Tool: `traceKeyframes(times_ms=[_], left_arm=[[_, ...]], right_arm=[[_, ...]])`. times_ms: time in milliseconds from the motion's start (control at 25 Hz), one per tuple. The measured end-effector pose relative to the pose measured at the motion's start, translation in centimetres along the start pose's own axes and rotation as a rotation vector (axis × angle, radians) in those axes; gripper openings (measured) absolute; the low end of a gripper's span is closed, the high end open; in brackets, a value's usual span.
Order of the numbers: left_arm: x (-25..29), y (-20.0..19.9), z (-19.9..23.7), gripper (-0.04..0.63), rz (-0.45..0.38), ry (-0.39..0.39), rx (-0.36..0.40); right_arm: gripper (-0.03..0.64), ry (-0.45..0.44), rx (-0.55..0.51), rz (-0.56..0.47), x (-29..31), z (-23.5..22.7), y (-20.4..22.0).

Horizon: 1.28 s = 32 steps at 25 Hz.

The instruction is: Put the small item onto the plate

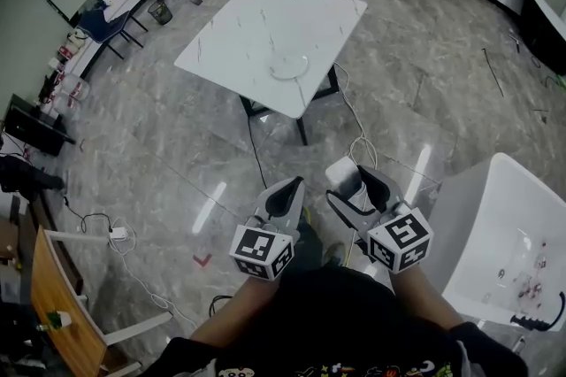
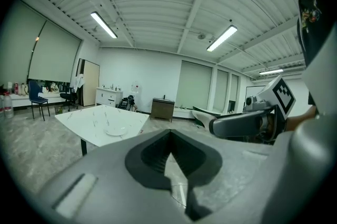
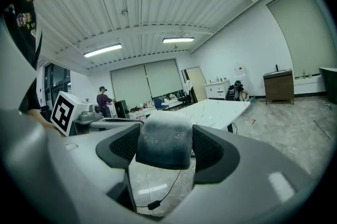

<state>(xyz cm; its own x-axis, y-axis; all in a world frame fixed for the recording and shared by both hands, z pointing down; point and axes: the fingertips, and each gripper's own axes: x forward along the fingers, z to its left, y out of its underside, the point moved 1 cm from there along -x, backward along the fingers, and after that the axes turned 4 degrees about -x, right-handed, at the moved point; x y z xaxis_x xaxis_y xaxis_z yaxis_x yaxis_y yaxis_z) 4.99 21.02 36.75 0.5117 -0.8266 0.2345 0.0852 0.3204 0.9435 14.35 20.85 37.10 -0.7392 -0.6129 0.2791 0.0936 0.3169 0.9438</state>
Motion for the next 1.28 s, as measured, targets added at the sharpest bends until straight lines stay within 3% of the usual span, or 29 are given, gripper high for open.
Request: traceKeyframes(times_ms=[800, 1280], left_arm=[[8.1, -2.2, 14.0, 0.000, 0.081, 0.086, -0.021], [9.8, -6.1, 19.8, 0.000, 0.053, 0.159, 0.010]], right_arm=[[0.337, 0.089, 0.036, 0.086, 14.9, -4.6, -2.5], [0.337, 0.162, 0.007, 0.055, 20.3, -4.3, -6.1]])
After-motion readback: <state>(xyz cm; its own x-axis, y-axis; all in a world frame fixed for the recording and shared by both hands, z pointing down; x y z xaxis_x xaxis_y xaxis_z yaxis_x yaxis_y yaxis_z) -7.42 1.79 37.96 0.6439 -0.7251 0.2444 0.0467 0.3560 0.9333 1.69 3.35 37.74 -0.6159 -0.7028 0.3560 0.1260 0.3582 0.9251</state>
